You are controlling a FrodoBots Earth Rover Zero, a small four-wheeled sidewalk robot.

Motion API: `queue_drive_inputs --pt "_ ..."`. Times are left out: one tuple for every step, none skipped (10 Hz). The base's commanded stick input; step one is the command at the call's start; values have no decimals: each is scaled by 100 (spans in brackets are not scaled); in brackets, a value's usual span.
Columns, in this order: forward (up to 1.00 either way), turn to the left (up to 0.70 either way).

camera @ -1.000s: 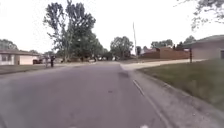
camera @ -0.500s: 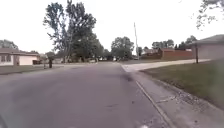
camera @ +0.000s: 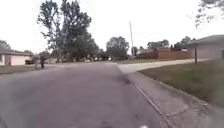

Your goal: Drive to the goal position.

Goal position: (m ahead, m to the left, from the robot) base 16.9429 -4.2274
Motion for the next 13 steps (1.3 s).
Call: queue_drive_inputs --pt "100 0" --pt "100 0" --pt "100 0" --pt "100 0" --pt "100 0" --pt "100 0" --pt "100 0" --pt "100 0" --pt "100 0" --pt "100 0" --pt "100 0" --pt "99 2" --pt "100 3"
